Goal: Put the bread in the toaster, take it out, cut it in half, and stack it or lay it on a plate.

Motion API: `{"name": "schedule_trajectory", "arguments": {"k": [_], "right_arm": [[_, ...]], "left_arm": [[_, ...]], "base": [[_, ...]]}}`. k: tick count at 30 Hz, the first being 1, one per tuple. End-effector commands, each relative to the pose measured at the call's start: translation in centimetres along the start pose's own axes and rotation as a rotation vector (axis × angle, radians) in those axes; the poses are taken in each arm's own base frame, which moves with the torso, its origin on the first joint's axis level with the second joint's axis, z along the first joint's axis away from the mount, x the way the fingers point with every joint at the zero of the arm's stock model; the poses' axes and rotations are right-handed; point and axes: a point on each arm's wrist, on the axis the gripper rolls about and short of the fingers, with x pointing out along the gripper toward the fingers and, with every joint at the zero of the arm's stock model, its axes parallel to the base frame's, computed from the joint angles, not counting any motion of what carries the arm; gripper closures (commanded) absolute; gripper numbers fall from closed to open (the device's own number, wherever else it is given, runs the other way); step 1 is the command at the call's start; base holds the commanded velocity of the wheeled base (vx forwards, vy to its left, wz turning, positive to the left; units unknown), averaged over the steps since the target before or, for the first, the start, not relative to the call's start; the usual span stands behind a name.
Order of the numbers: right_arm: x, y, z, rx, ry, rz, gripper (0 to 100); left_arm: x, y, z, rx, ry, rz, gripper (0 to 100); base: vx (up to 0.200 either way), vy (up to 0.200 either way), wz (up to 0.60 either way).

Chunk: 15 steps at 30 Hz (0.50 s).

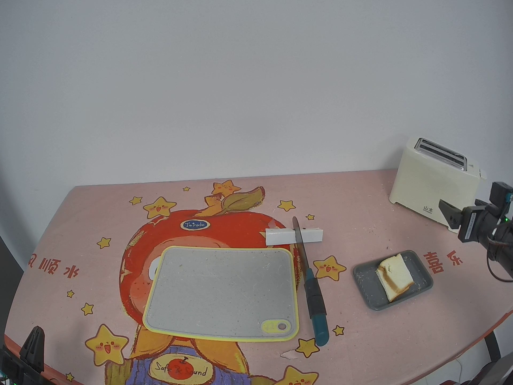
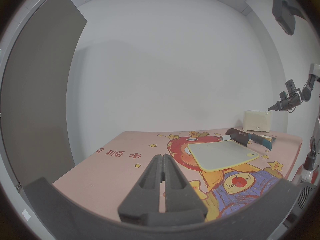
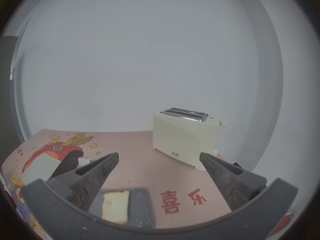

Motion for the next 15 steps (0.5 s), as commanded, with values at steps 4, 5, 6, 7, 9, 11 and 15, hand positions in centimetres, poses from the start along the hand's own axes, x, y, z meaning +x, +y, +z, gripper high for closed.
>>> {"name": "schedule_trajectory", "arguments": {"k": [4,5,6,7,9,11,15], "right_arm": [[-7.9,-3.6,-3.4,-0.010,-0.149,-0.065,0],[-8.7,-4.0,-4.0,-0.005,-0.166,-0.080,0],[-9.8,-4.4,-4.8,0.003,-0.188,-0.089,0],[-10.7,-4.6,-5.4,0.009,-0.208,-0.088,0],[-12.4,-5.1,-6.9,0.016,-0.242,-0.086,0],[-13.8,-5.4,-8.8,0.015,-0.258,-0.085,0],[-15.8,-5.9,-13.4,-0.008,-0.240,-0.074,0]], "left_arm": [[0.0,0.0,-0.5,0.000,0.001,0.002,100],[0.0,0.0,-0.5,0.000,0.001,0.000,100],[0.0,0.0,-0.5,0.000,0.001,0.002,100],[0.0,0.0,-0.5,0.000,0.001,0.000,100],[0.0,0.0,-0.5,0.000,0.001,0.000,100],[0.0,0.0,-0.5,0.000,0.001,0.002,100],[0.0,0.0,-0.5,0.000,0.001,0.000,100]], "base": [[0.000,0.000,0.00],[0.000,0.000,0.00],[0.000,0.000,0.00],[0.000,0.000,0.00],[0.000,0.000,0.00],[0.000,0.000,0.00],[0.000,0.000,0.00]]}}
